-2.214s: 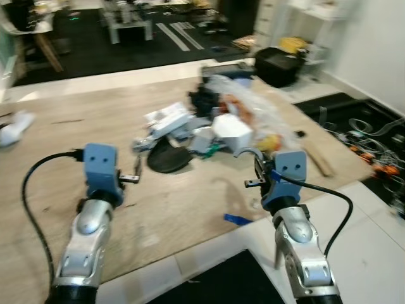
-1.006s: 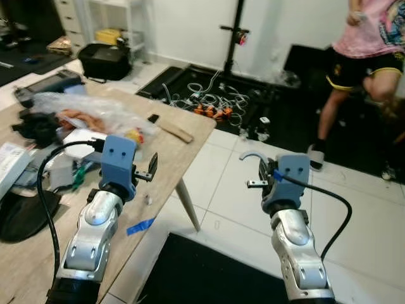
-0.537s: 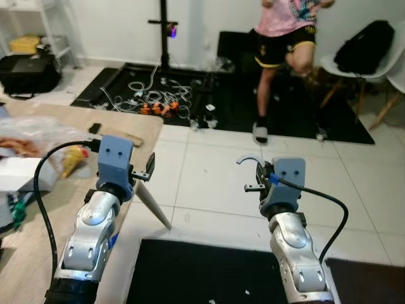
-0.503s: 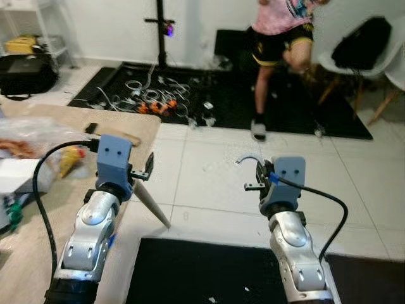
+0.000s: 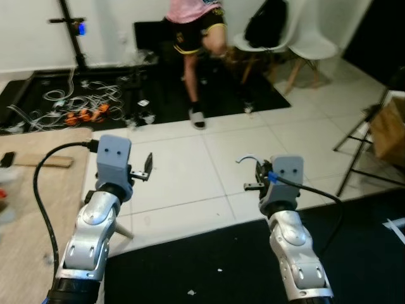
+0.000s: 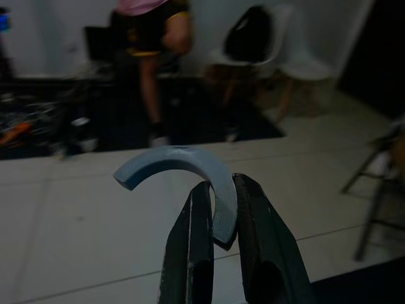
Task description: Picking trash to rubbish bin
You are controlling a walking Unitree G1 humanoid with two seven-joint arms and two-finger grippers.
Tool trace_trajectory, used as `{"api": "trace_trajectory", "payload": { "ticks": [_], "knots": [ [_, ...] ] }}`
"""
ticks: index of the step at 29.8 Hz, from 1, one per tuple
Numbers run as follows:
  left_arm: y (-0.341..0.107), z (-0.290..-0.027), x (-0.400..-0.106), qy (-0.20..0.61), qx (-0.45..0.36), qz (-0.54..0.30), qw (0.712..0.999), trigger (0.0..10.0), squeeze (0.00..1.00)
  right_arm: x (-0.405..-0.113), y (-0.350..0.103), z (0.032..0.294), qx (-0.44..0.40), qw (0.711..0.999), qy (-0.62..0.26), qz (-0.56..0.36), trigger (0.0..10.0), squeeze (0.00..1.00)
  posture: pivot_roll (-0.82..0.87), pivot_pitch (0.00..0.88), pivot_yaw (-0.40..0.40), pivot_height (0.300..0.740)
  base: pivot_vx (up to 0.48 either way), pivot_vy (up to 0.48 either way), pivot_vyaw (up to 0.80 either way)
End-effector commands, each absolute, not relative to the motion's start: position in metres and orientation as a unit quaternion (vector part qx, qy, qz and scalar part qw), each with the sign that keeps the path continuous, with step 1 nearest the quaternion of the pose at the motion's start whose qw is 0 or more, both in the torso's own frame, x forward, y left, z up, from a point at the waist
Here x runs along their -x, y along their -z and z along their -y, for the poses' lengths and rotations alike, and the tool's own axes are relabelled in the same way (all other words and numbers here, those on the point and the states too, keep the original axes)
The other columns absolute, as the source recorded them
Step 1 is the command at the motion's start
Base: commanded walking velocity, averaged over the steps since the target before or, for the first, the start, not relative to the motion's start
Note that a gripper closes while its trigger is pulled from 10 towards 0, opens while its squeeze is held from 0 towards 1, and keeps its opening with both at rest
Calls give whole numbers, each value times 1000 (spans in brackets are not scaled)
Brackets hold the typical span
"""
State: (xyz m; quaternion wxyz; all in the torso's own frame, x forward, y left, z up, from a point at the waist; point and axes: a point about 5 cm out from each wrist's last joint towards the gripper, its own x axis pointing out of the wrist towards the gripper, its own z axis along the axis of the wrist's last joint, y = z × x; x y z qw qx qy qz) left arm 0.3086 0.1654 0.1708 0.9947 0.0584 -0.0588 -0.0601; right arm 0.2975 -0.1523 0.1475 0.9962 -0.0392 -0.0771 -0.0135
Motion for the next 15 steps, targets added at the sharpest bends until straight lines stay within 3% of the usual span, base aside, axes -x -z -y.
{"api": "trace_trajectory", "payload": {
  "ticks": [1,15],
  "knots": [
    [-166,-165,-307,64,-62,48,995,10000,0,-295,-141,149,34,997,10,66,10000,0,-49,87,15,740,0,0,-800],
    [-165,-162,-307,80,-84,50,992,10000,0,-293,-138,153,36,997,16,64,10000,0,-53,87,38,740,0,0,-800]
  ]
}}
